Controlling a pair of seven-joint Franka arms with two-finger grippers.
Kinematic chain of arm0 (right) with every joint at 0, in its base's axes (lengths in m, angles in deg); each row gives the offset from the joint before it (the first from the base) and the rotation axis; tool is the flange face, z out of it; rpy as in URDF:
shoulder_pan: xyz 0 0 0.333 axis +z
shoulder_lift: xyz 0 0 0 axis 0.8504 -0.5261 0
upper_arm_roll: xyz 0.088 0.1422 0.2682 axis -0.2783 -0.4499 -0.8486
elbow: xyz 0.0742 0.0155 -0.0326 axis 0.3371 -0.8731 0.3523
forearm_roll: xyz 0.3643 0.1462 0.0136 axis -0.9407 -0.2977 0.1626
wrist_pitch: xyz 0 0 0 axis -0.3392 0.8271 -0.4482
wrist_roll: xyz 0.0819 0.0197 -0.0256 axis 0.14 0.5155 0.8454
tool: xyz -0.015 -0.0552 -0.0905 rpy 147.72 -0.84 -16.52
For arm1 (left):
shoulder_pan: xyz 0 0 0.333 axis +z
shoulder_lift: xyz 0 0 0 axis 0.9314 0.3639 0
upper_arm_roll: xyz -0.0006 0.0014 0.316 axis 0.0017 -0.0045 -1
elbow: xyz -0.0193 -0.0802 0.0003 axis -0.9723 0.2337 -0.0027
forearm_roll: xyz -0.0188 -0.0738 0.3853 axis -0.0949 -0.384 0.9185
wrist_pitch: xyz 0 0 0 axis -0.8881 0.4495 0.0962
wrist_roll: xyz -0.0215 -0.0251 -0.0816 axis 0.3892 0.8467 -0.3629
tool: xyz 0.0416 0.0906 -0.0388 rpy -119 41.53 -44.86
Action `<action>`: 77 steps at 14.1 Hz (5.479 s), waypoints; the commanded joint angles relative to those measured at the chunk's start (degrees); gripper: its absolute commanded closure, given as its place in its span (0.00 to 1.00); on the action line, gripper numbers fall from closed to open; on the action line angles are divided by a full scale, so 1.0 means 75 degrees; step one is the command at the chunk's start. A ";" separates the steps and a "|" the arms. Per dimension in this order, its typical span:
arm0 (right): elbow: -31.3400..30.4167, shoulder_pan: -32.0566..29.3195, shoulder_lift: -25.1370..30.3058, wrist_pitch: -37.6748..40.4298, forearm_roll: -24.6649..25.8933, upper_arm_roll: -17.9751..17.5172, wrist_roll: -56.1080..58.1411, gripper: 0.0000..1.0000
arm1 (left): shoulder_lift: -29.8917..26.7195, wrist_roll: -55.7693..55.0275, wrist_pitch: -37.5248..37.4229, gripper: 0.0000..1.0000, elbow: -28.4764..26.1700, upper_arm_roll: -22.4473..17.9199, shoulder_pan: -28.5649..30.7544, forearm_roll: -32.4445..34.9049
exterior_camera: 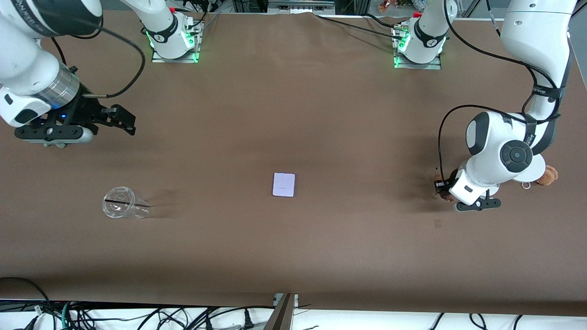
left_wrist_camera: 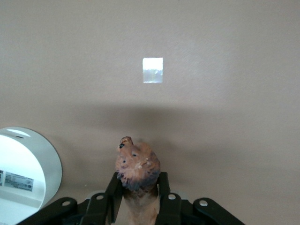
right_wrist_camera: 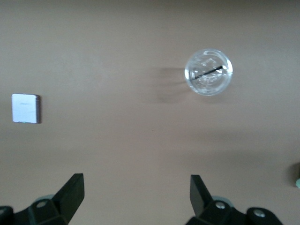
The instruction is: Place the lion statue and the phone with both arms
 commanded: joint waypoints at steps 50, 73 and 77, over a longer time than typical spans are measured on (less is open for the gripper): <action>0.3845 0.3760 -0.7452 -0.4420 0.0446 0.0238 -0.5654 0.59 | -0.0878 0.0347 -0.6024 0.00 0.4956 0.0825 0.0667 0.0009; 0.0282 0.0398 -0.5353 -0.5310 -0.0492 0.0250 0.0487 0.52 | -0.2801 0.0511 -0.6483 0.00 0.3293 -0.0581 -0.0599 -0.0764; 0.0329 0.0221 -0.5365 -0.5299 -0.0504 0.0180 0.0463 0.01 | -0.2742 0.0488 -0.6506 0.00 0.3352 -0.0570 -0.0611 -0.0752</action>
